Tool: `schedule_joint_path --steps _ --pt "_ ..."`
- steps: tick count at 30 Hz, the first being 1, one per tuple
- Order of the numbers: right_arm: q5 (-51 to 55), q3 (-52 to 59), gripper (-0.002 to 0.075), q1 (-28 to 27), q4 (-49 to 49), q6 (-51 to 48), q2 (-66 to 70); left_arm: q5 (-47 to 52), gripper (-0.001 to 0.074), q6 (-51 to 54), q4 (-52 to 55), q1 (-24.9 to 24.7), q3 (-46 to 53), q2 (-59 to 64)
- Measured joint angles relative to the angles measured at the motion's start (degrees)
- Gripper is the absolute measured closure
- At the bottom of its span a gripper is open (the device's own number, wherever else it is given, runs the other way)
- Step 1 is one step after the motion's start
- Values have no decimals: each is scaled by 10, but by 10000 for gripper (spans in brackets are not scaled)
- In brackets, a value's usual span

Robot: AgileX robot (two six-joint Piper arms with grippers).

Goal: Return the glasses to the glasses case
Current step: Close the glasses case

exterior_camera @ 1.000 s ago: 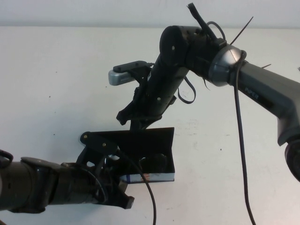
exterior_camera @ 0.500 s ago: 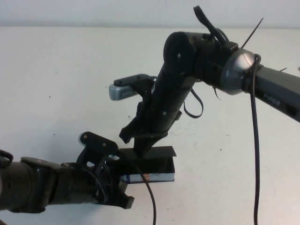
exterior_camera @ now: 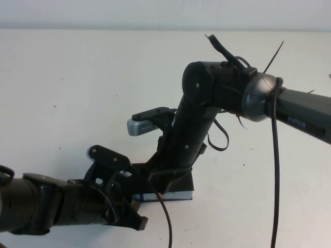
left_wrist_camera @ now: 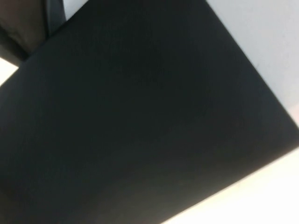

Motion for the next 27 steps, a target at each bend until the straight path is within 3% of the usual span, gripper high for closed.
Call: schedule_joint_path --steps 21,27 --pt "6 -2 737 0 -21 0 -34 10 736 -22 12 0 34 -91" --pt "12 -2 738 0 -51 25 -82 13 736 -28 20 0 52 -197"
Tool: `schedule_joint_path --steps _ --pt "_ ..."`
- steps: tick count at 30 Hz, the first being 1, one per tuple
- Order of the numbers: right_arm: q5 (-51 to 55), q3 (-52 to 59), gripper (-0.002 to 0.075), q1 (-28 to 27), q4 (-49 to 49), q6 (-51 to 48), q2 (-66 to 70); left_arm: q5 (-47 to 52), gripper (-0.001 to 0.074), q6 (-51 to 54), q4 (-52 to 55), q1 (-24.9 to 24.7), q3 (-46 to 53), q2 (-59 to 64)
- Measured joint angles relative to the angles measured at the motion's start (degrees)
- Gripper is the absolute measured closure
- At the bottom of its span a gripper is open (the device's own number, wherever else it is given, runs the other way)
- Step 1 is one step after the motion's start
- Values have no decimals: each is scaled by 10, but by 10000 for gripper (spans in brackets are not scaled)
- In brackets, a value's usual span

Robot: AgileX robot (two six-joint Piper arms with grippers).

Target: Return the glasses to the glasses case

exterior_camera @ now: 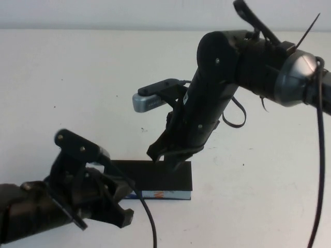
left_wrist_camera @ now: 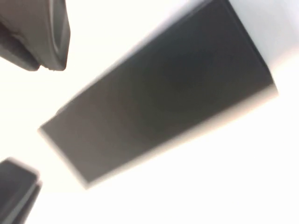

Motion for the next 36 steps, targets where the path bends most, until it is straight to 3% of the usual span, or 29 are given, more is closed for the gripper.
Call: schedule_joint_path --steps 8,22,30,36 --pt "1 34 737 0 -50 67 -144 -108 736 0 14 0 2 -264" --pt "-142 346 738 0 -63 101 -513 -235 736 1 1 0 172 -683" --pt "-288 516 738 0 -64 101 -663 -293 736 1 -4 0 277 -740" --pt "-377 605 738 0 -63 101 -719 -372 736 1 -29 0 290 -741"
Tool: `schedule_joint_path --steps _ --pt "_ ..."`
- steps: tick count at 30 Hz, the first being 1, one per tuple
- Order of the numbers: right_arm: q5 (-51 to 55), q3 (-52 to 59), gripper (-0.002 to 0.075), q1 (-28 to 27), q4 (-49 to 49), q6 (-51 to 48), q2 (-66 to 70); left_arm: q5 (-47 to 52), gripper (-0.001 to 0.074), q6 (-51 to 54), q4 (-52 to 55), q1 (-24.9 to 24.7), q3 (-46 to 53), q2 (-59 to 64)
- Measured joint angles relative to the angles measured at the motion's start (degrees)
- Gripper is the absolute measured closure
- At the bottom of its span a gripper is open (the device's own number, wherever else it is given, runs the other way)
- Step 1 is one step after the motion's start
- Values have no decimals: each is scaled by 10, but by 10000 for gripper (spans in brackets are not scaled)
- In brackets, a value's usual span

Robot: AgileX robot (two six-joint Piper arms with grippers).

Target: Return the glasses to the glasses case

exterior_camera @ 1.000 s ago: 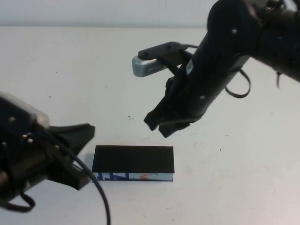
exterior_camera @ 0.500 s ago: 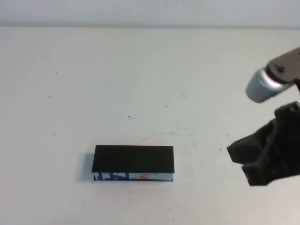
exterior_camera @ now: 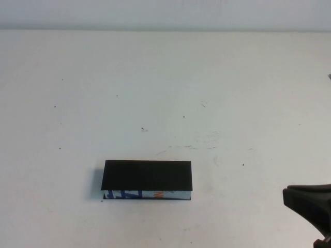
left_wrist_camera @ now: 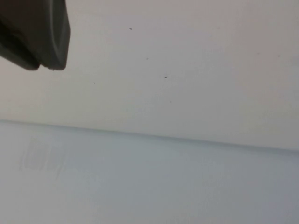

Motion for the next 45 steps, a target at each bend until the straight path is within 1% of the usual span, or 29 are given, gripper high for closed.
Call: schedule_joint_path --steps 5,11,22,25,27,28,33,36,40,43,45 --pt "-9 15 738 0 14 1 -3 -42 736 0 0 0 0 0" --pt "-15 15 738 0 46 1 -3 -56 736 0 0 0 0 0" --pt "-19 16 738 0 -38 1 -4 -58 736 0 0 0 0 0" --pt "-48 33 738 -8 -62 1 -13 -58 736 0 0 0 0 0" --pt "-87 57 738 -36 -66 1 -28 -58 736 0 0 0 0 0" --pt "-114 75 738 -59 -66 1 -41 -58 736 0 0 0 0 0" --pt "-283 206 737 -202 -45 1 -138 -58 736 0 0 0 0 0" --pt "-343 290 737 -271 -39 2 -214 -59 736 0 0 0 0 0" --pt "-338 357 738 -326 -35 2 -309 -59 736 0 0 0 0 0" --pt "-291 368 738 -340 -33 2 -378 -59 736 0 0 0 0 0" --pt "-242 369 738 -343 -33 2 -393 -61 736 0 0 0 0 0"
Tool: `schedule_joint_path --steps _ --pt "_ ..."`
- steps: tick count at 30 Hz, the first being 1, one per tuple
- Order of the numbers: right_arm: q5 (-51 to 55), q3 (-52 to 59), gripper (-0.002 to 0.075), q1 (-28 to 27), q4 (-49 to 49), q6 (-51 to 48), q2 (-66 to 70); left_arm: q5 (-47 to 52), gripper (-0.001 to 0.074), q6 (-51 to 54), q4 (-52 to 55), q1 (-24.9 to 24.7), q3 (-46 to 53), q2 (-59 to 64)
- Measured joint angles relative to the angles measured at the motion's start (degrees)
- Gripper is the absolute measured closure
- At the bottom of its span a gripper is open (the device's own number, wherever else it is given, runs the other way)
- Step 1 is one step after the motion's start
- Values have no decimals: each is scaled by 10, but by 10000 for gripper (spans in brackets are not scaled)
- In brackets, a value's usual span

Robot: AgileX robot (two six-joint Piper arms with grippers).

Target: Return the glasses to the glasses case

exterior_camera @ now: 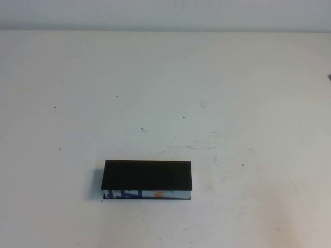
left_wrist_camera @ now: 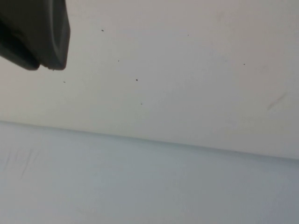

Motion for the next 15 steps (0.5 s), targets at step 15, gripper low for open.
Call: schedule_joint_path --steps 15 --pt "129 1 738 0 5 0 -1 0 736 0 0 0 0 -1"
